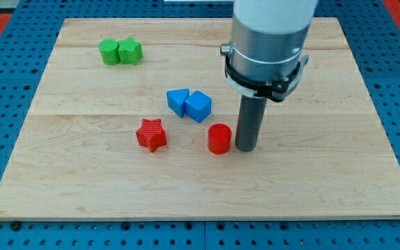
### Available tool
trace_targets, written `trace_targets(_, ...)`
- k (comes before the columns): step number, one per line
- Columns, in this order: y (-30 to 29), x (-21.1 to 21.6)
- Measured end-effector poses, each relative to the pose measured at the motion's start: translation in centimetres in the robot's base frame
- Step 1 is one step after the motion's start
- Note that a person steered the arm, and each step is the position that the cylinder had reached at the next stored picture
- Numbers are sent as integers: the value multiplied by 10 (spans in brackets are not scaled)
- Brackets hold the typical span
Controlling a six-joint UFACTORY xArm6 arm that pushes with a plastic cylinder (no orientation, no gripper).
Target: Push the red circle into the red star
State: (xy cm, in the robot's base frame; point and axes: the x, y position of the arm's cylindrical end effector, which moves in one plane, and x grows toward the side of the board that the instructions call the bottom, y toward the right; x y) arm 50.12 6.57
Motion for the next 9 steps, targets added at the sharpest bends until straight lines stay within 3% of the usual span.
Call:
trace_targets(2, -5, 55)
trace_targets(3, 35, 13)
trace_targets(4, 26, -4)
trace_targets(5, -10, 37)
trace_targets(7, 15, -13)
trace_targets(9, -61, 19)
